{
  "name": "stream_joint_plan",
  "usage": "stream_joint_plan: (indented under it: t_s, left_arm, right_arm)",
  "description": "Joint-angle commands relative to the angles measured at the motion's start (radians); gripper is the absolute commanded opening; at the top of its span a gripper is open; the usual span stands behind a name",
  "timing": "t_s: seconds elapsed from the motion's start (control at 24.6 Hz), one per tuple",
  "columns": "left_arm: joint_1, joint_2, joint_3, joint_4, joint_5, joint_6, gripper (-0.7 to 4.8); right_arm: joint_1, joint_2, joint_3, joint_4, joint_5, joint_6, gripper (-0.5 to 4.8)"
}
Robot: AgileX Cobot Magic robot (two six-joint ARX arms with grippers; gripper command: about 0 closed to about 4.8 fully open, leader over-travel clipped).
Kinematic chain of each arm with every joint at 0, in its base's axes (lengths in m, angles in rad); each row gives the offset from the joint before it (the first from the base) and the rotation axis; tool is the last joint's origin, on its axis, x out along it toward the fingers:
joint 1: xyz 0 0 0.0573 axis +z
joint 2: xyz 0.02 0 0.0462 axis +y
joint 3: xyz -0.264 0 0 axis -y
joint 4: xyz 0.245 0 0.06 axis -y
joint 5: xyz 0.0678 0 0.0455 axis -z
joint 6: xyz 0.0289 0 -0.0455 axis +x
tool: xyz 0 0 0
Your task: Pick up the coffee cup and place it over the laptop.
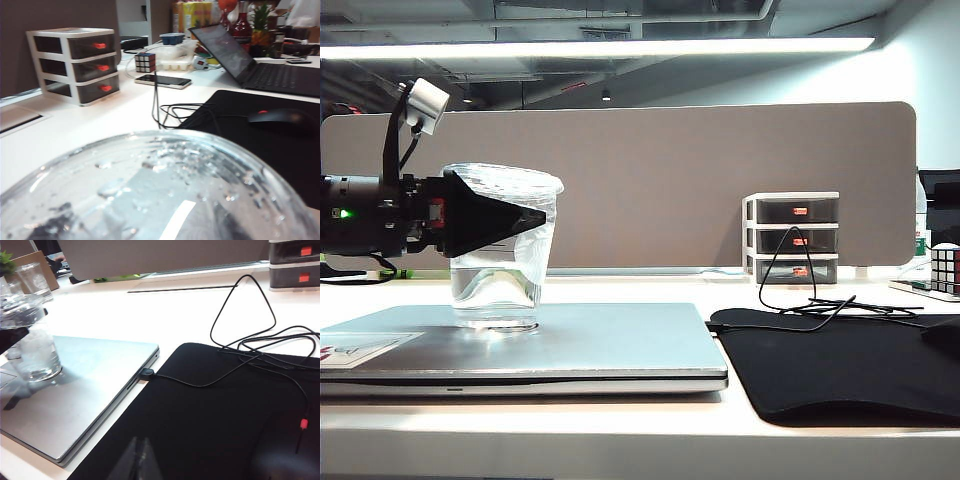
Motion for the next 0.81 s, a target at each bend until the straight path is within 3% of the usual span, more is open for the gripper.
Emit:
stream_joint_plan:
  t_s: [0.04,0.28,0.33,0.37,0.41,0.81]
  left_arm:
    - [-0.001,-0.003,0.002,0.030,-0.023,0.024,3.37]
    - [-0.002,0.032,0.004,0.029,-0.033,0.024,3.53]
    - [-0.002,0.035,0.004,0.029,-0.024,0.024,3.82]
    - [-0.002,0.036,0.004,0.029,-0.014,0.024,4.69]
    - [-0.002,0.035,0.004,0.029,-0.015,0.024,4.79]
    - [0.000,0.035,-0.001,0.030,0.035,-0.003,4.79]
  right_arm:
    - [0.001,0.001,-0.005,0.011,-0.016,-0.003,-0.06]
    - [0.001,0.001,-0.005,0.014,-0.027,-0.005,-0.06]
    - [0.001,0.001,-0.005,0.015,-0.027,-0.005,-0.06]
    - [0.001,0.001,-0.005,0.015,-0.027,-0.011,-0.06]
    - [0.001,0.001,-0.005,0.015,-0.027,-0.017,-0.06]
    - [0.001,0.001,-0.005,0.014,-0.034,-0.019,-0.06]
